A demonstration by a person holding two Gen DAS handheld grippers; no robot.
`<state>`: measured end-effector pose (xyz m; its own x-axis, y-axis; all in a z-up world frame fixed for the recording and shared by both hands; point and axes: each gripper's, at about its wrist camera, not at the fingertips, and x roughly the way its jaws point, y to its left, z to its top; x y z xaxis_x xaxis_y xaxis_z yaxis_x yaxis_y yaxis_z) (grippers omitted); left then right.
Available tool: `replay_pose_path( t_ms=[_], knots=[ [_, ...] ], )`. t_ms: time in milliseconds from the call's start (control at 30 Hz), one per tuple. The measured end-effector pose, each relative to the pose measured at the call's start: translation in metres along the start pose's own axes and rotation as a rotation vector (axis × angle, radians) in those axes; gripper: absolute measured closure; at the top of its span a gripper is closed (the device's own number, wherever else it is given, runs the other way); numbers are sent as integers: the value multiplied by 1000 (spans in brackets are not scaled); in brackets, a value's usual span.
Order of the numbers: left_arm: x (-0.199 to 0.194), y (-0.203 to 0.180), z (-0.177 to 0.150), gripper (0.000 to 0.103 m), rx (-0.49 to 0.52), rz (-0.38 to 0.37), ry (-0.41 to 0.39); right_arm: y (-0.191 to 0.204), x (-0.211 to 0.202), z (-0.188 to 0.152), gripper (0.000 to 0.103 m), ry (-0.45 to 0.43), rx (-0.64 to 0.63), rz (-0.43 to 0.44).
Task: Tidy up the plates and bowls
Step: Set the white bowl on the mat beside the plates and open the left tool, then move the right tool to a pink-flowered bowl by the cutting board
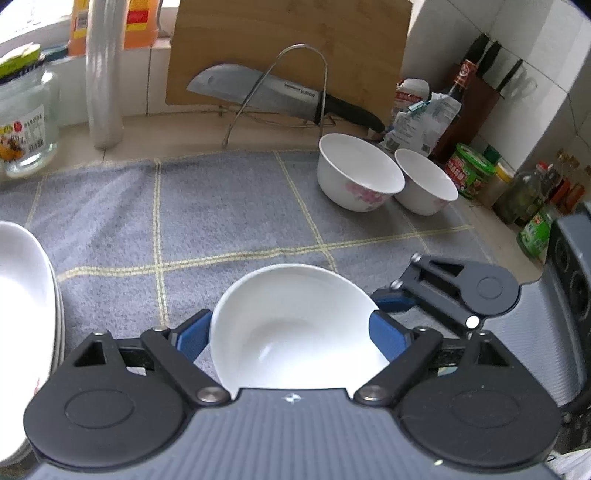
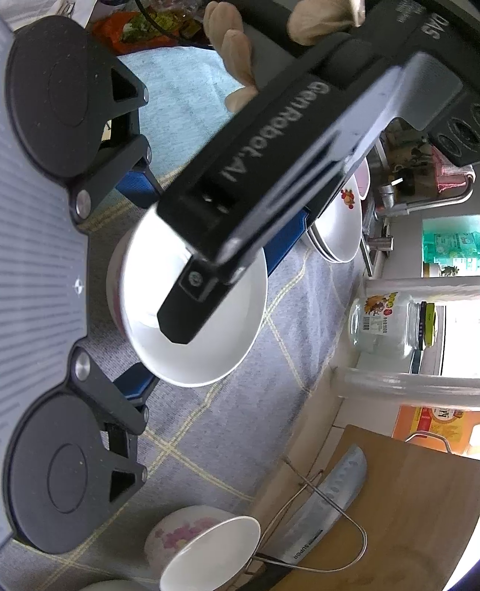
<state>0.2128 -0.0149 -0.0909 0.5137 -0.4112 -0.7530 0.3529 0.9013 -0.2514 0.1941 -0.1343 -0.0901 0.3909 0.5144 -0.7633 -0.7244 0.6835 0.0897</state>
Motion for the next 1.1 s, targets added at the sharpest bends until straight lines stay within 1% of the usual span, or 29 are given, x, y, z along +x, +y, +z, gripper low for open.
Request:
replay_pose_path(
  t_ms=[67,167,233,300,367,467,633,767,900,967,1000,1100],
  knots=[
    [-4,-4,-2,4,33,44,-38,1,-3,0,0,-12,-14,-7],
    [-12,-10,-5,3,81,124,-103,-1,-6,-2,0,-4,-15,-9],
    [-16,-13,-6,2,94,170,-127,-2,-10,-4,0,2,-12,-14],
    [-21,-15,-7,2,92,187,-151,-4,-16,-6,0,6,-11,-22],
    [-26,-15,-8,1,81,193,-174,-6,-23,-8,0,11,-1,-30],
    [-28,-15,-7,1,67,197,-188,-11,-32,-12,0,18,18,-49],
    [-28,-8,-5,1,48,157,-200,-14,-45,-15,0,4,93,-76],
    [-33,-7,-3,1,88,164,-223,-9,-46,-11,0,-9,121,-110],
    [-43,1,2,1,108,155,-248,-6,-49,-11,0,-8,143,-138],
    [-48,4,2,1,131,165,-261,-5,-50,-11,0,-3,159,-139],
    [-49,5,2,1,136,169,-267,-4,-49,-11,0,0,164,-143],
    [-55,13,2,1,126,147,-272,3,-47,-10,0,13,160,-161]
  ],
)
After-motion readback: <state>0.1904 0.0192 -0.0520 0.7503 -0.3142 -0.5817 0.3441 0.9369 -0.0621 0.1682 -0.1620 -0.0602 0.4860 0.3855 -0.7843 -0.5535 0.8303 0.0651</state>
